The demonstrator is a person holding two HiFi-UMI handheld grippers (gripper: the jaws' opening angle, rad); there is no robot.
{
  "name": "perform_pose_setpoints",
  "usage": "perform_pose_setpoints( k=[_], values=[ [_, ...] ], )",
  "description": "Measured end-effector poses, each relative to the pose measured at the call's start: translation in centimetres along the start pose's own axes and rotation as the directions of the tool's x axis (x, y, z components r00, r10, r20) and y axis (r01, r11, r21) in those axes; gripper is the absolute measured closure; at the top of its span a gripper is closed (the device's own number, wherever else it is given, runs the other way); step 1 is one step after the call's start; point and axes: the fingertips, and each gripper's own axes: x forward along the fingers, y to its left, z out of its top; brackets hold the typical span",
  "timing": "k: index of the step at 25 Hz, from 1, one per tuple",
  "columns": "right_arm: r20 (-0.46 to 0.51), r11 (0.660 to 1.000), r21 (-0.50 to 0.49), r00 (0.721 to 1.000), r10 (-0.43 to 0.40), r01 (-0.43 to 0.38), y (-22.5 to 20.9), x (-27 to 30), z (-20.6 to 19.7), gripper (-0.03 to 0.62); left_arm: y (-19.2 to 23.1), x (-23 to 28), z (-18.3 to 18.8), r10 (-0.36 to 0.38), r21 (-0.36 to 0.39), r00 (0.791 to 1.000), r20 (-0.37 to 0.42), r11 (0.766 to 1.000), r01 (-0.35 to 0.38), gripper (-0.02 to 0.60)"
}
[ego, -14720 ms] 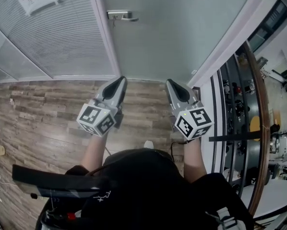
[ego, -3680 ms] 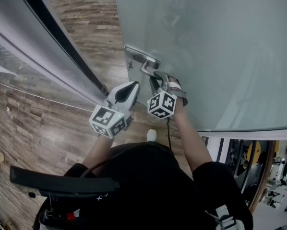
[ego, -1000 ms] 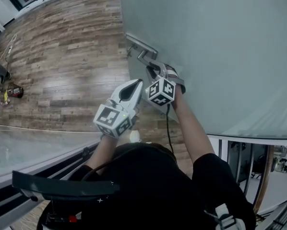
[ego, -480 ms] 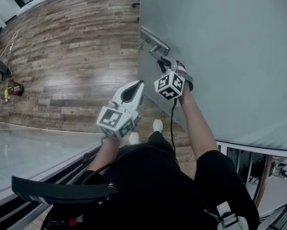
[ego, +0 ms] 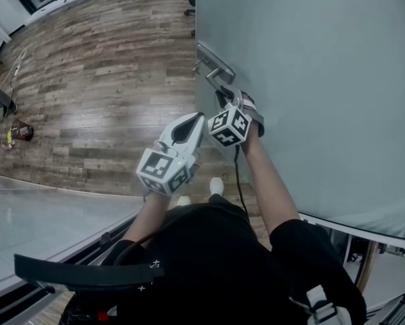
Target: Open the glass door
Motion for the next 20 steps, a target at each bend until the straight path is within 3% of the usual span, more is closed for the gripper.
perform_pose_setpoints(
  k=[20],
  values=[
    [-0.050,0.996,0.084,0.998,-0.027,0.031,-7.5,3.8,-4.7,0.514,0.5,8.2,-0.7,-0.026,0.019,0.999,-0.032,0.999,0.027,0.581]
  ],
)
